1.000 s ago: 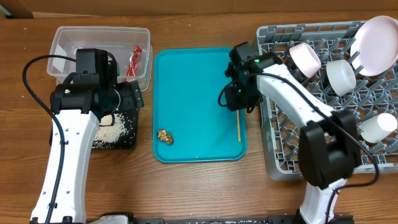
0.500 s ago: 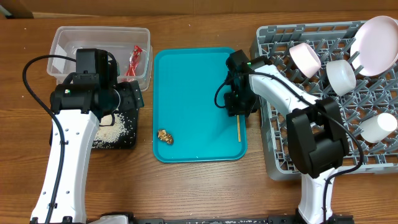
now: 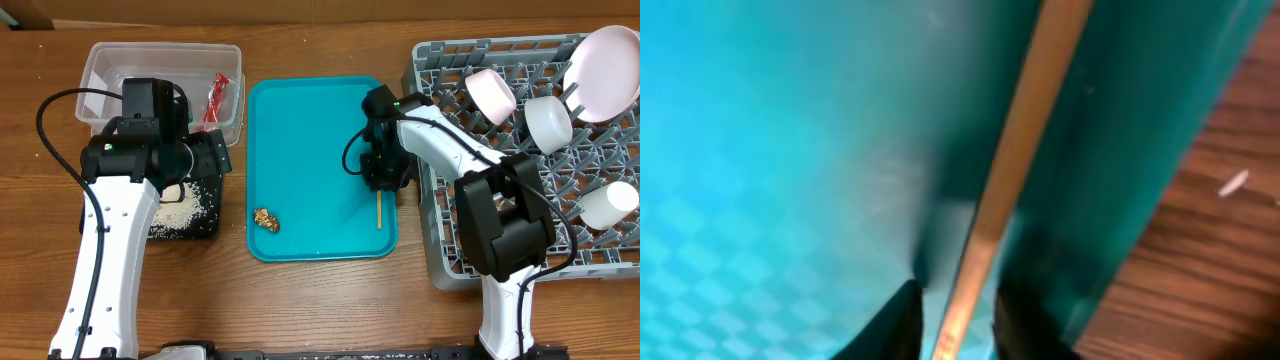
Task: Sort waste into correct bins and load items into the dishwasher
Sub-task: 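Return right gripper to the tray and grasp the second chopstick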
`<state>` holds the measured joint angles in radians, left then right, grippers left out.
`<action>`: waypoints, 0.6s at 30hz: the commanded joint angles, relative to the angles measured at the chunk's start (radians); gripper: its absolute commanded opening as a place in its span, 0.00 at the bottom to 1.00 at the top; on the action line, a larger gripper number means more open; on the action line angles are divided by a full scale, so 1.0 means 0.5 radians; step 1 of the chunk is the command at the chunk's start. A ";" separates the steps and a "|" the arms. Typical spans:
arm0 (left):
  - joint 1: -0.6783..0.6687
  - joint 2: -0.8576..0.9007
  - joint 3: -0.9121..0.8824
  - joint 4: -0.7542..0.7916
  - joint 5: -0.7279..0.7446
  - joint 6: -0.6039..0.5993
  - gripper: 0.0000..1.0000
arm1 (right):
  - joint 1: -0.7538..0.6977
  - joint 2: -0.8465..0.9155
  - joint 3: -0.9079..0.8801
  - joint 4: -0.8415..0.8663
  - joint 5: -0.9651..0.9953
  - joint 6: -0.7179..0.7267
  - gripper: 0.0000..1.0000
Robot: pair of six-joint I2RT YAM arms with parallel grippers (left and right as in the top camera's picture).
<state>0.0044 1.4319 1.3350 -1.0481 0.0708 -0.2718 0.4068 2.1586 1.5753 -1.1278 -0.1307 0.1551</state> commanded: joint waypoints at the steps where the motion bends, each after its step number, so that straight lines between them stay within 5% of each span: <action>1: 0.004 0.013 0.017 0.002 0.014 -0.027 0.87 | -0.004 0.064 -0.008 -0.008 0.028 0.015 0.21; 18: 0.004 0.013 0.017 -0.001 0.014 -0.027 0.87 | -0.004 0.064 -0.007 -0.044 -0.029 0.021 0.04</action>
<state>0.0044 1.4319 1.3350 -1.0481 0.0708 -0.2718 0.4061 2.1612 1.5753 -1.1469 -0.1276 0.1616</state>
